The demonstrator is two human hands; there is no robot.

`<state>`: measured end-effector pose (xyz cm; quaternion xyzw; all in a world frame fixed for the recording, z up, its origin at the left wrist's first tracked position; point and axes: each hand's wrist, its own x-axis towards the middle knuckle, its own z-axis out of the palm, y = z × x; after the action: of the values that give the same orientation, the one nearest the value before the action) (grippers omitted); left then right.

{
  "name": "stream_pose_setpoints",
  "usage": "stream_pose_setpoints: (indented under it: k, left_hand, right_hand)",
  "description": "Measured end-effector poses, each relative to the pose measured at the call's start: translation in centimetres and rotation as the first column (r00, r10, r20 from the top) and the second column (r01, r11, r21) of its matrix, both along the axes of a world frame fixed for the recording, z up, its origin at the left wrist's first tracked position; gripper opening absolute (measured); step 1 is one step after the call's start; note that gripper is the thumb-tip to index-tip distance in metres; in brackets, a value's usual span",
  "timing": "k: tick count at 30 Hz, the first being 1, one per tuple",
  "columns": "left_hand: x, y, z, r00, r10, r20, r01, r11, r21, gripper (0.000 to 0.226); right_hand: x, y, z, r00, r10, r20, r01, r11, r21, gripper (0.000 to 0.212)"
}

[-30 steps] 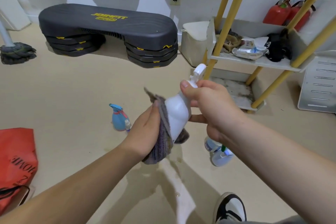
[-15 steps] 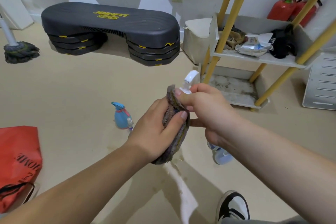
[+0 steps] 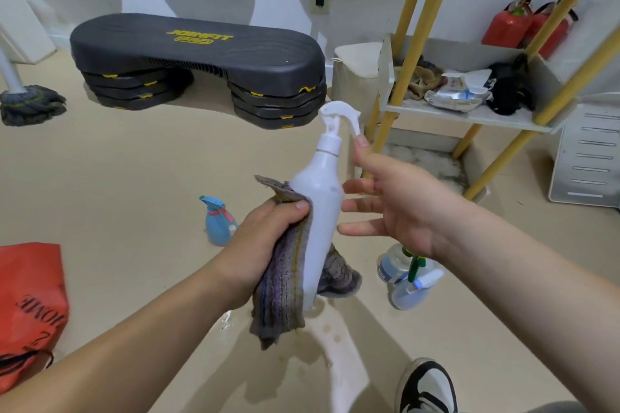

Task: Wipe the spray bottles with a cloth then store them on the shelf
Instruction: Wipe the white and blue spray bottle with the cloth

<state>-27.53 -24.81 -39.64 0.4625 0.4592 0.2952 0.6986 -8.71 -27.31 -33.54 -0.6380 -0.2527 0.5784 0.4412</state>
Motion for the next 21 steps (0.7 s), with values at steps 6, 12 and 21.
stream_pose_setpoints:
  k: [6,12,21]
  left_hand:
    - [-0.3,-0.8,0.6,0.980,-0.156,0.122,0.173,0.975,-0.142,0.042]
    - [-0.4,-0.4,0.7,0.980,-0.189,0.069,0.193,0.979,-0.070,0.058]
    - [0.4,0.2,1.4,0.877,0.177,-0.446,0.177,0.745,0.643,0.032]
  right_hand:
    - [0.3,0.0,0.0,1.000,-0.019,0.016,0.017,0.994,0.106,0.045]
    - [0.1,-0.3,0.3,0.993,-0.039,0.107,0.019,0.984,0.176,0.036]
    - [-4.2,-0.8,-0.7,0.959,0.054,0.277,-0.139,0.945,0.296,0.046]
